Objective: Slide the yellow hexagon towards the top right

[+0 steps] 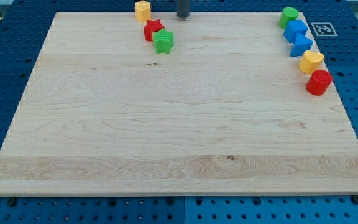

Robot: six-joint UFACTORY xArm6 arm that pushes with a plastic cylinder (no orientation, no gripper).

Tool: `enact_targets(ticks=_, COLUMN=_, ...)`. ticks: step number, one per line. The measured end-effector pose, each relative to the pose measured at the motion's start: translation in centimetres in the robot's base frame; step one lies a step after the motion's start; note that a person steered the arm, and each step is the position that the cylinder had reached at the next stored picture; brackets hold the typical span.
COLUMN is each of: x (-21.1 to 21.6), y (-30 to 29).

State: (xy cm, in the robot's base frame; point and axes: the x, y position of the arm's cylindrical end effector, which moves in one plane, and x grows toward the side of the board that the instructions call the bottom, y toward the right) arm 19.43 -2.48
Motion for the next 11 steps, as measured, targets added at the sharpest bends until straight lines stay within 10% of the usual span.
enact_targets(ticks=3, x=5.1, y=-6.5)
enact_targets(ticks=5, x=-0.1, y=-14.6)
enact_targets(ticks=11, x=0.2, y=4.5)
